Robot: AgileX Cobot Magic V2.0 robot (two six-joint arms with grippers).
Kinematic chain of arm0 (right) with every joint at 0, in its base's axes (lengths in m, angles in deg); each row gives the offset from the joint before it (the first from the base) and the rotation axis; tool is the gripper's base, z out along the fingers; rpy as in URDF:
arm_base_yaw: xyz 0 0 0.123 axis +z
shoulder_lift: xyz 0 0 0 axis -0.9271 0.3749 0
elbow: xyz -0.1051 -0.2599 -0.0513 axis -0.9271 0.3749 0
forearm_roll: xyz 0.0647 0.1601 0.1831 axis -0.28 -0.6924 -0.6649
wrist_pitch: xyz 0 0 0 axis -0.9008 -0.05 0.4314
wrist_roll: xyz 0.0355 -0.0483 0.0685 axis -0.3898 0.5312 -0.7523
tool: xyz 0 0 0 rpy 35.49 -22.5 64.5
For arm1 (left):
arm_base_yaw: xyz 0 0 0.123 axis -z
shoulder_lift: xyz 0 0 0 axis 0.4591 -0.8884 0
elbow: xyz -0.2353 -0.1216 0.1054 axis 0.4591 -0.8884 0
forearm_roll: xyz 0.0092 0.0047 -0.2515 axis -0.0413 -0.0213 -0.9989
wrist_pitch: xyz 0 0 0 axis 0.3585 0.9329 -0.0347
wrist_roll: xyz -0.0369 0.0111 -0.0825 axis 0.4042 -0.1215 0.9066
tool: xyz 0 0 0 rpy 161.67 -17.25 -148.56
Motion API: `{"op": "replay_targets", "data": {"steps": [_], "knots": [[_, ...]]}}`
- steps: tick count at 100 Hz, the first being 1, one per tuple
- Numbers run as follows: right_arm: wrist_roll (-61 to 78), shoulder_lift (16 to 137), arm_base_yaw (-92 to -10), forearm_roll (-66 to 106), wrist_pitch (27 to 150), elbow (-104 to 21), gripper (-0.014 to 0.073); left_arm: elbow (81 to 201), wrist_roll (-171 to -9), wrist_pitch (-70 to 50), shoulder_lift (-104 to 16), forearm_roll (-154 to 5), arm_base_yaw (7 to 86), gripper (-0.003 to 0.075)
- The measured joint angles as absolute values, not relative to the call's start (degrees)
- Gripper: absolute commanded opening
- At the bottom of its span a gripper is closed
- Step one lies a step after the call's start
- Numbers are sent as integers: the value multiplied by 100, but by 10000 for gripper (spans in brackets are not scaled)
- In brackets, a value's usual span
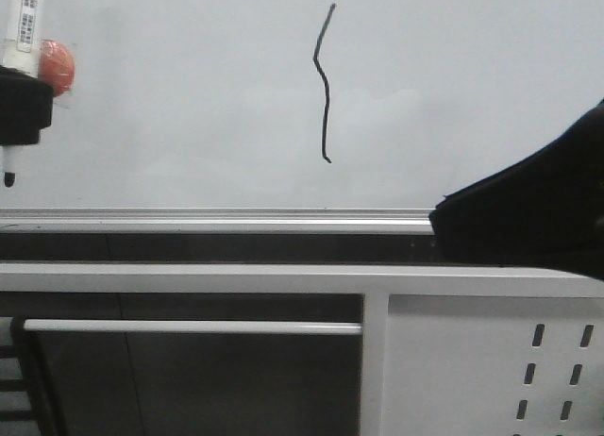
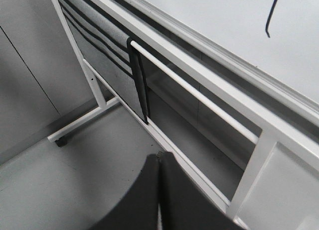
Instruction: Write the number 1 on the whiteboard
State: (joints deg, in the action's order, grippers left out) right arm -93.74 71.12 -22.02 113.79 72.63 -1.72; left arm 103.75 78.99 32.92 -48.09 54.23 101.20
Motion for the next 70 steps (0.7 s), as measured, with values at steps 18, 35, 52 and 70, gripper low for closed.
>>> {"op": "replay_targets", "data": {"steps": [18, 35, 52, 70], "knots": [[-9361, 7112, -2202, 11399, 7289, -102, -71, 10386, 8910, 4167, -5588, 5409, 10583, -17], [-9361, 7112, -2202, 11399, 7314, -79, -71, 10386, 9645, 4200, -6202, 5409, 10693, -17], [-9377, 7112, -2202, 11403, 7337, -79, -71, 10396, 9952, 4200, -6525, 5420, 10693, -17], [-9377, 7112, -2202, 11403, 7337, -79, -71, 10490, 10011, 4200, -6579, 5430, 10657, -17]]}}
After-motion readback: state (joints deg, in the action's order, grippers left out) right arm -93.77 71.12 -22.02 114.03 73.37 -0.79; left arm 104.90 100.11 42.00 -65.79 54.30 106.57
